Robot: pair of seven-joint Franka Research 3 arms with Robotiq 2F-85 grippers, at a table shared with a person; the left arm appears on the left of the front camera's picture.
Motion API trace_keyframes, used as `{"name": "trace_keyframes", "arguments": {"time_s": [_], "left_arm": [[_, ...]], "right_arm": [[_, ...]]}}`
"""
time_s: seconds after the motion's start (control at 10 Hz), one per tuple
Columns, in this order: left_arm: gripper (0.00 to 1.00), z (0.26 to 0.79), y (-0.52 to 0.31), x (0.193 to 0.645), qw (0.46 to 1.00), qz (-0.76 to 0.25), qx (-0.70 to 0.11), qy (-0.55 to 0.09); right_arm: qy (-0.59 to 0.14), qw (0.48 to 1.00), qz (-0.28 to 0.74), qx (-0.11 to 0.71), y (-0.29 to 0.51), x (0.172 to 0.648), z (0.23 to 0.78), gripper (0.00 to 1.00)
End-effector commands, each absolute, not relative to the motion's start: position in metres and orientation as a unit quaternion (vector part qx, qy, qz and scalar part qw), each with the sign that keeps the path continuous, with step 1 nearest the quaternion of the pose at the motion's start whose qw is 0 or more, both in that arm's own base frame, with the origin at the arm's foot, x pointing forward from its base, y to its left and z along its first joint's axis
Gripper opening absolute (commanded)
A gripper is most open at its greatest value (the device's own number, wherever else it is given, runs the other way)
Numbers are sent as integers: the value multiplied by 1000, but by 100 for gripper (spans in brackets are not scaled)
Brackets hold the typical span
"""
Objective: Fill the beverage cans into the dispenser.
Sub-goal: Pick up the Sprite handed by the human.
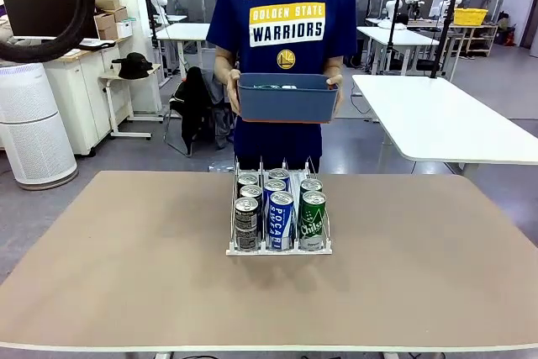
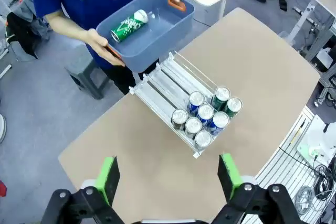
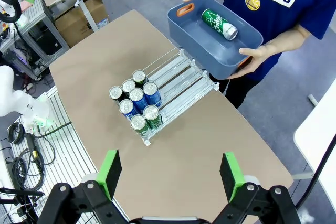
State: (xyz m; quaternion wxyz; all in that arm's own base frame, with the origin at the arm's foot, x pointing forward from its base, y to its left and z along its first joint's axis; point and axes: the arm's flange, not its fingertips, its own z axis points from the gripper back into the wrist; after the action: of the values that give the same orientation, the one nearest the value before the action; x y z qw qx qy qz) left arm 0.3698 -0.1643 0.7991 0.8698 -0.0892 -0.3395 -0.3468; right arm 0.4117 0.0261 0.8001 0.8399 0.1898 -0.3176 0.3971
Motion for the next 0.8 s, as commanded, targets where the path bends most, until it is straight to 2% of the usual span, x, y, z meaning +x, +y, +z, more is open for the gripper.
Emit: {"name": "trace_keyframes", "arguments": {"time_s": [0.0,0.2,0.3,0.7], "left_arm": [[100,804,-169,373,867,-352,-98,-341],[100,804,-165,368,871,-331,-124,-341],[100,807,-170,372,866,-349,-90,-345],[100,807,-170,372,866,-349,-90,-345]], "right_arm": [[-318,839,398,190,27,411,800,100],[-318,839,398,190,27,411,800,100],[-318,839,398,190,27,411,800,100],[-318,839,398,190,27,411,800,100]]}}
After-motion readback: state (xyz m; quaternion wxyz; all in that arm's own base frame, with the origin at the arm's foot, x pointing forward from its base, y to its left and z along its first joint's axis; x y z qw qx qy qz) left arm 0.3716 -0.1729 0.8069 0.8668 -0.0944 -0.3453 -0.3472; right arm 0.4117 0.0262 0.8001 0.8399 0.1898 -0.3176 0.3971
